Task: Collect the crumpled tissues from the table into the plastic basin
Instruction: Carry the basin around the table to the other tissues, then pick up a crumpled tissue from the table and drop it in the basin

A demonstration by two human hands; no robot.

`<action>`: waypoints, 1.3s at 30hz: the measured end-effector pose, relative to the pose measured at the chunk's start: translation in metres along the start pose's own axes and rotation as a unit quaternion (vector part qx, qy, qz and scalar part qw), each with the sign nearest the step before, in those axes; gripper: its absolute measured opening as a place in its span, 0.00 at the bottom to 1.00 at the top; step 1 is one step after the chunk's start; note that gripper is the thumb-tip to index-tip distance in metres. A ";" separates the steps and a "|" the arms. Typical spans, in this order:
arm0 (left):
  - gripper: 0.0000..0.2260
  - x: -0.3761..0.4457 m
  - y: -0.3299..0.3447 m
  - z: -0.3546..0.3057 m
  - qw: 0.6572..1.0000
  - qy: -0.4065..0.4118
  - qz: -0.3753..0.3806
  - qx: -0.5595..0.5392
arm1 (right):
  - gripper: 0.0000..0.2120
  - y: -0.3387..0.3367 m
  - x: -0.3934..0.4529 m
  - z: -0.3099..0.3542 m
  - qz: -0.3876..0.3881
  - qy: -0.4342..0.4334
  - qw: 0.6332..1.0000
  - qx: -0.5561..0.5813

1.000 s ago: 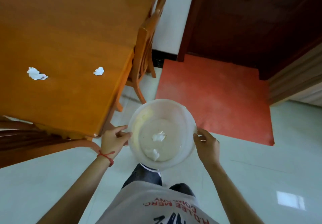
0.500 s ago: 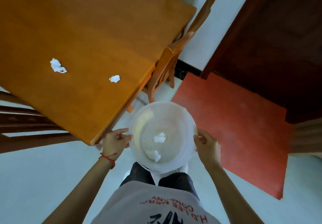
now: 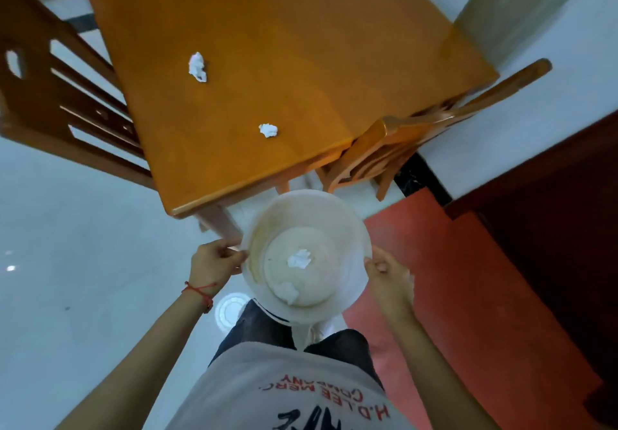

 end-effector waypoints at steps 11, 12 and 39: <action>0.11 -0.007 0.002 0.002 0.996 -0.033 -0.060 -0.058 | 0.13 0.017 0.042 0.002 0.048 -0.048 0.996 -0.050; 0.11 -0.005 0.001 0.002 0.995 -0.034 -0.066 -0.059 | 0.13 0.019 0.044 0.003 0.054 -0.051 0.996 -0.055; 0.09 -0.002 0.014 -0.001 0.984 -0.079 -0.146 -0.068 | 0.12 0.043 0.121 0.021 0.190 -0.128 0.969 -0.091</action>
Point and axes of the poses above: each hand's wrist, its own x-axis towards the middle knuckle, its own y-axis out of the palm, z = x × y, the point moved 2 cm from there along x, towards the middle knuckle, and after that the axes turned 4 degrees about -y, right-handed, at the moved point
